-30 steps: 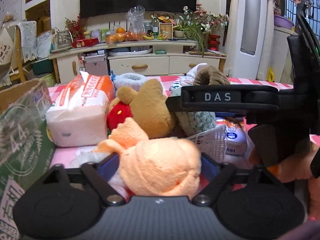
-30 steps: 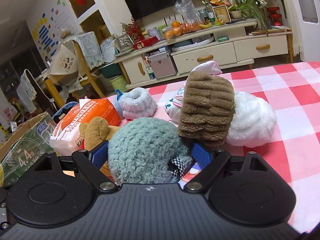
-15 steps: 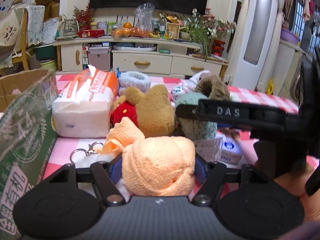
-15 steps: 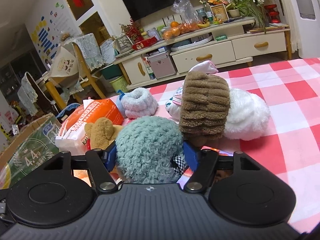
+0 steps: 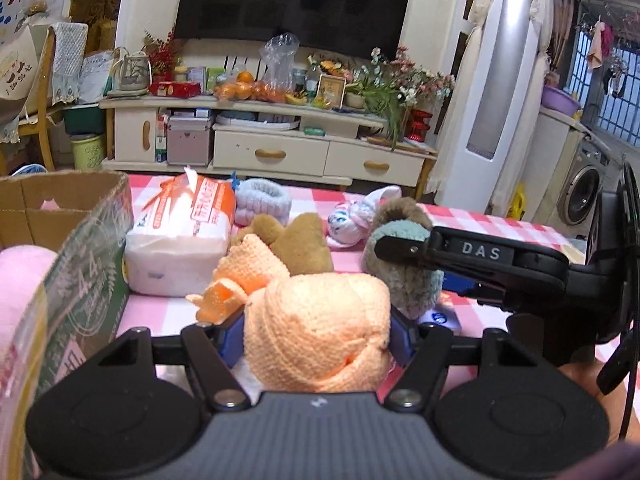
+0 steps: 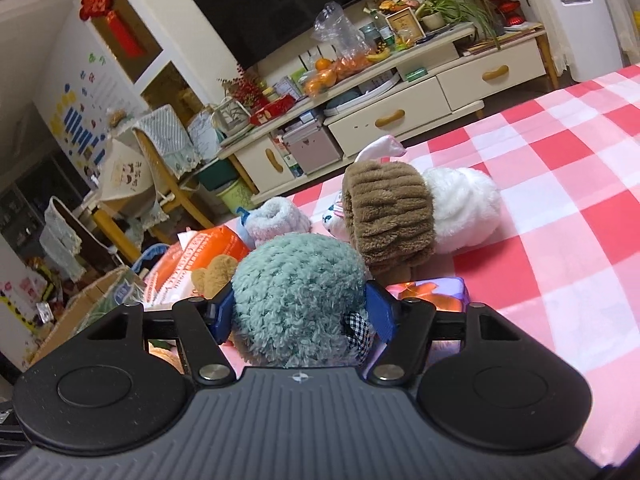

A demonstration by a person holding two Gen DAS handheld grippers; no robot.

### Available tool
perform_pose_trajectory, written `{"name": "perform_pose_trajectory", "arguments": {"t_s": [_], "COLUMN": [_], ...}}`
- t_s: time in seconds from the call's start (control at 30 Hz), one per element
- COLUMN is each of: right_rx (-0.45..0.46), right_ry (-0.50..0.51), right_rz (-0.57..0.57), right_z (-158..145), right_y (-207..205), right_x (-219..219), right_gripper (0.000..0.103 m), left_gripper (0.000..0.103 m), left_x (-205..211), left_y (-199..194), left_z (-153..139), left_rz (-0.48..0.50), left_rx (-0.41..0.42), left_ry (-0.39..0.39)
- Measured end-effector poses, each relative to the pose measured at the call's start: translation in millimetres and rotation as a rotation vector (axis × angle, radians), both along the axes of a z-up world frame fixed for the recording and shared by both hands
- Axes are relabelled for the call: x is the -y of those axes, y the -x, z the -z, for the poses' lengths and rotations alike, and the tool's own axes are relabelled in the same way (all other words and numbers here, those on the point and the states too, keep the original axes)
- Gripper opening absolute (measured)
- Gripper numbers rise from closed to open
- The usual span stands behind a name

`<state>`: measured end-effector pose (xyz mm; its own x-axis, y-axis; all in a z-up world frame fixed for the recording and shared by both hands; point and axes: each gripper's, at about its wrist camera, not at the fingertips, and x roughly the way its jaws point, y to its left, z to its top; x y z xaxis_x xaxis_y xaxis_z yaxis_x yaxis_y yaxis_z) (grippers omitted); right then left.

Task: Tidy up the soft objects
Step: 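Close the right gripper on the teal knit ball, then carry the bunny and teal ball to the box and open both grippers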

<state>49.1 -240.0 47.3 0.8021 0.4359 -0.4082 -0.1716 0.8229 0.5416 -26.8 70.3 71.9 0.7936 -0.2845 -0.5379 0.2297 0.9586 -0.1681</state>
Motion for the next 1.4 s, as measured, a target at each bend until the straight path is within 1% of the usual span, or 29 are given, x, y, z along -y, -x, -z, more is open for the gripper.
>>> {"name": "perform_pose_trajectory", "arguments": {"t_s": [0.17,0.5,0.77,1.07,1.23,1.4], "right_rx": [0.002,0.028,0.065,0.12,0.135,0.139], "right_ry": [-0.061,-0.119,-0.159,-0.186,-0.206,-0.219], "right_rz": [0.02,0.066,0.068,0.016,-0.047,-0.128], "right_z": [-1.9,-8.2,-17.8,-29.8,-34.2,-35.2], "right_y": [9.8,23.0,30.1,40.1,40.8,41.4], "right_x": [4.3,6.5,0.4,-9.0,-19.3,-33.1], "right_gripper": [0.082,0.082,0.082,0.082,0.082,0.082], "left_gripper": [0.068,0.068,0.068,0.068,0.068,0.068], "left_x": [-7.9,-21.7,-40.1,-67.9,-87.4,-106.2], "left_y": [7.9,18.3,27.4,35.4,38.2,38.8], "left_z": [-7.8,-18.7,-35.8,-49.4,-56.2,-59.6], "left_rz": [0.011,0.018,0.017,-0.03,-0.072,-0.127], "left_rx": [0.019,0.053,0.11,0.152,0.175,0.18], "left_ry": [0.029,0.071,0.106,0.139,0.146,0.141]}}
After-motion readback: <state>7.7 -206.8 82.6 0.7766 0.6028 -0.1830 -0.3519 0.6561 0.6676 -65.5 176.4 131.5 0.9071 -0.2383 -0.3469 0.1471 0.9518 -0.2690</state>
